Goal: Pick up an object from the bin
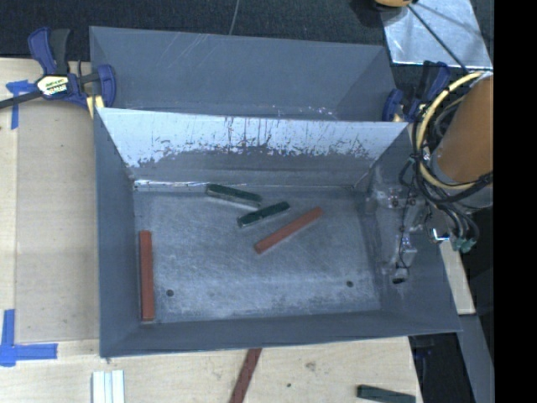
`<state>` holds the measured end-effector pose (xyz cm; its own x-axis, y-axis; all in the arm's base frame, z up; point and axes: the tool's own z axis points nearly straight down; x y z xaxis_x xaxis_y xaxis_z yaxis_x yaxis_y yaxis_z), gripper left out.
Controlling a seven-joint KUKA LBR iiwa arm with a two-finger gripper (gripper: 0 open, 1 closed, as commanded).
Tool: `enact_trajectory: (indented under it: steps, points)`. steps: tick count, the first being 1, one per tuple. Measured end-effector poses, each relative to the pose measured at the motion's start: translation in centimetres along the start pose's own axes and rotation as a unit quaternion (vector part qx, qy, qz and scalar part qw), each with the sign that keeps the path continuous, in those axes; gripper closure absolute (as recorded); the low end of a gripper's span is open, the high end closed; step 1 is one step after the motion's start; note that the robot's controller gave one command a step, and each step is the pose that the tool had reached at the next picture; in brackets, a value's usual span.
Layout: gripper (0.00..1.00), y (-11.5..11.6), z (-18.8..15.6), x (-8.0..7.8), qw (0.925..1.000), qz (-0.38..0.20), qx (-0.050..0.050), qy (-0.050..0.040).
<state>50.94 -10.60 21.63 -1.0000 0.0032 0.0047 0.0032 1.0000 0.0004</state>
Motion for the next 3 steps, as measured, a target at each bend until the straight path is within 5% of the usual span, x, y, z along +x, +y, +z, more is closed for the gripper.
enact_trajectory:
  steps: [1, 2, 3]
  points:
    - [0.00, 0.0, -0.4, -0.2, 1.0000, -0.001, 0.001, -0.0042]
    - [0.00, 1.2, 3.9, -0.9, 0.9995, -0.031, 0.001, -0.0072]
    - [0.00, 5.9, 9.8, -3.8, 0.9941, -0.109, 0.002, -0.0055]
